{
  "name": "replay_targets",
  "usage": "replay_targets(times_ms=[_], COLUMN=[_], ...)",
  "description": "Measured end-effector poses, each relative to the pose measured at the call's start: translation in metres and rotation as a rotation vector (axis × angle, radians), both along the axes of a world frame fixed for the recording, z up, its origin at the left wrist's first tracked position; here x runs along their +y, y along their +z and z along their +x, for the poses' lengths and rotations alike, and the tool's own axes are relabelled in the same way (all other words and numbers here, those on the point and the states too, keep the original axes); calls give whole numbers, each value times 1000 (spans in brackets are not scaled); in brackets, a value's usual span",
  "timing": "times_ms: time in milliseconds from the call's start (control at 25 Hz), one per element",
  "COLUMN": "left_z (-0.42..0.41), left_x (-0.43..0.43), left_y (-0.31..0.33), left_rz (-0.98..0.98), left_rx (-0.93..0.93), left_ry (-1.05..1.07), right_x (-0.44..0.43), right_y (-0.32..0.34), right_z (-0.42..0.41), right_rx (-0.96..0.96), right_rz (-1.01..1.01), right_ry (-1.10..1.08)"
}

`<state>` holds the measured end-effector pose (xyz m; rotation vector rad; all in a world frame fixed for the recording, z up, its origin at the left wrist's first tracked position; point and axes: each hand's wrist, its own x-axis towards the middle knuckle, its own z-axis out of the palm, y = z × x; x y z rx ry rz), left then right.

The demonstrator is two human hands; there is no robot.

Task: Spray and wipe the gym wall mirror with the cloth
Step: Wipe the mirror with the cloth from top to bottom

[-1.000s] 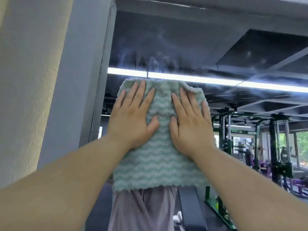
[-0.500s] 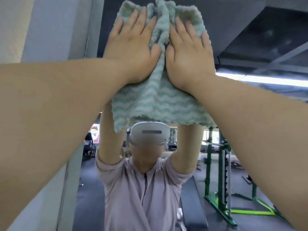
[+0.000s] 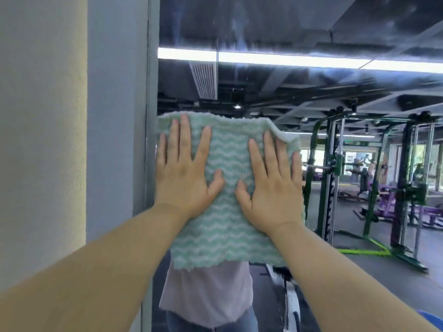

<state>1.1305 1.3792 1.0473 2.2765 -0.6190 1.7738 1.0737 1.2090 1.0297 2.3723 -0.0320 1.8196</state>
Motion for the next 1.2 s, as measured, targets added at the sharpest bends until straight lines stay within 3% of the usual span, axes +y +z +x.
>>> replay_targets(times_ms=[200, 400, 880, 1200], left_z=[-1, -14, -69, -68], left_x=[12, -27, -234, -229], left_y=[-53, -32, -5, -7], left_rz=[13, 11, 139, 134], left_rx=[18, 9, -164, -164], left_ry=[67, 52, -28, 4], right_x=[3, -39, -242, -237], right_y=[-39, -29, 4, -2], right_z=[1, -9, -72, -72], right_rx=[-6, -39, -146, -100], right_rz=[-55, -56, 116, 89], right_ry=[13, 23, -16, -84])
